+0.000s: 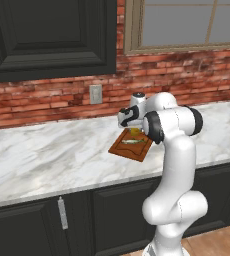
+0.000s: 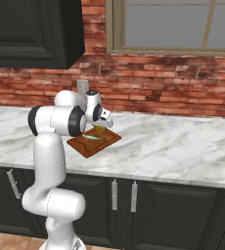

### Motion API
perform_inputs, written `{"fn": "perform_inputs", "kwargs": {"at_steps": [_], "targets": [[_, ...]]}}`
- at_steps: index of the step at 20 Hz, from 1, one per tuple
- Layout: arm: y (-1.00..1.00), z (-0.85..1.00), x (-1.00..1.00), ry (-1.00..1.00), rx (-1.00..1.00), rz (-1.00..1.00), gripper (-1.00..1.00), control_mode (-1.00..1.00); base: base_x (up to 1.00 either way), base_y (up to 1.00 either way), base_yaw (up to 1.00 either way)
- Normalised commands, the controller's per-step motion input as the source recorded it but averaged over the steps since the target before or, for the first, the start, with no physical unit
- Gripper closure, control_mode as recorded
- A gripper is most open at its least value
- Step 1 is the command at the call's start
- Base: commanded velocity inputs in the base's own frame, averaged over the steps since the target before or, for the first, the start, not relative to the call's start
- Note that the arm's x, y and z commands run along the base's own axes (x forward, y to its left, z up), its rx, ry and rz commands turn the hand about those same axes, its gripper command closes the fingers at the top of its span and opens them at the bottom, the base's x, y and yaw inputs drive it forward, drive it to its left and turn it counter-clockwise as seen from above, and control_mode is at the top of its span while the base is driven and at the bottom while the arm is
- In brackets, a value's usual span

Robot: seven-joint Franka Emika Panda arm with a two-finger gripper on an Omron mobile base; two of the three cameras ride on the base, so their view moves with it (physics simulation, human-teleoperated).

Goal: Retrieve a lemon from the fridge and place it on the cutting board with the fish.

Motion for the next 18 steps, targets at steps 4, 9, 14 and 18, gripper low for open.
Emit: {"fn": "perform_inputs", "kwargs": {"at_steps": [4, 9, 14, 18], "targets": [[0.06, -0.02, -0.01, 0.02, 0.00, -0.02, 1.00, -1.00, 0.00, 0.00, 0.00], [0.07, -0.04, -0.07, 0.05, 0.00, -0.03, 1.00, -1.00, 0.00, 0.00, 0.00], [0.05, -0.04, -0.19, 0.04, 0.00, -0.03, 1.00, -1.00, 0.00, 0.00, 0.00], [0.01, -0.12, -0.26, 0.01, 0.00, -0.05, 1.00, -1.00, 0.00, 0.00, 0.00]]}}
